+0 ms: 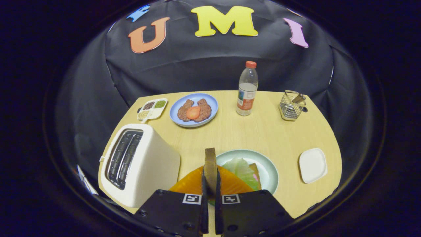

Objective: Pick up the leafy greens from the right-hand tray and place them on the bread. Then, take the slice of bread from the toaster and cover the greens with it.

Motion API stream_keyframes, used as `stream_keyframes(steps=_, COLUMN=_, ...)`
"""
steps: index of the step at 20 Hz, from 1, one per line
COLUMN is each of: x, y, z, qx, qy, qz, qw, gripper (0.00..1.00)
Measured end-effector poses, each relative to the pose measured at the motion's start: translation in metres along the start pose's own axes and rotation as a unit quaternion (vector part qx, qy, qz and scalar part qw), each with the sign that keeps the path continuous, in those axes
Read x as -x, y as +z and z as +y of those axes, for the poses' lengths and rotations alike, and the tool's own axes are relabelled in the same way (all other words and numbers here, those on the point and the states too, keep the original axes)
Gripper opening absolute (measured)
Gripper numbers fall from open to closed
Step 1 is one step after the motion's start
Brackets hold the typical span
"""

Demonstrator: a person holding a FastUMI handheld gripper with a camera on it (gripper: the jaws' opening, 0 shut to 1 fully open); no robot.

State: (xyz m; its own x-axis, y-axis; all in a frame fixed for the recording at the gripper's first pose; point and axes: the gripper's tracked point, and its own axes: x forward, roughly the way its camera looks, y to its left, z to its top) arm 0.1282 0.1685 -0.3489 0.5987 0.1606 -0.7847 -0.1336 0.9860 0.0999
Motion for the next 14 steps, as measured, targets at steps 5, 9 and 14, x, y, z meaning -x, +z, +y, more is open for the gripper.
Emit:
stream_keyframes(steps=5, x=-0.011, y=-0.005, z=-0.027, qx=-0.019, qy=0.014, qz=0.009, qw=1.0, gripper=0.08)
stream_keyframes(steps=9, x=-0.015, y=-0.007, z=-0.041, qx=-0.01, qy=0.023, qz=0.019, qw=1.0, gripper=0.08)
stream_keyframes(steps=14, x=-0.025, y=-0.014, z=-0.061, qx=0.014, qy=0.036, qz=0.024, qw=0.999, gripper=0.12)
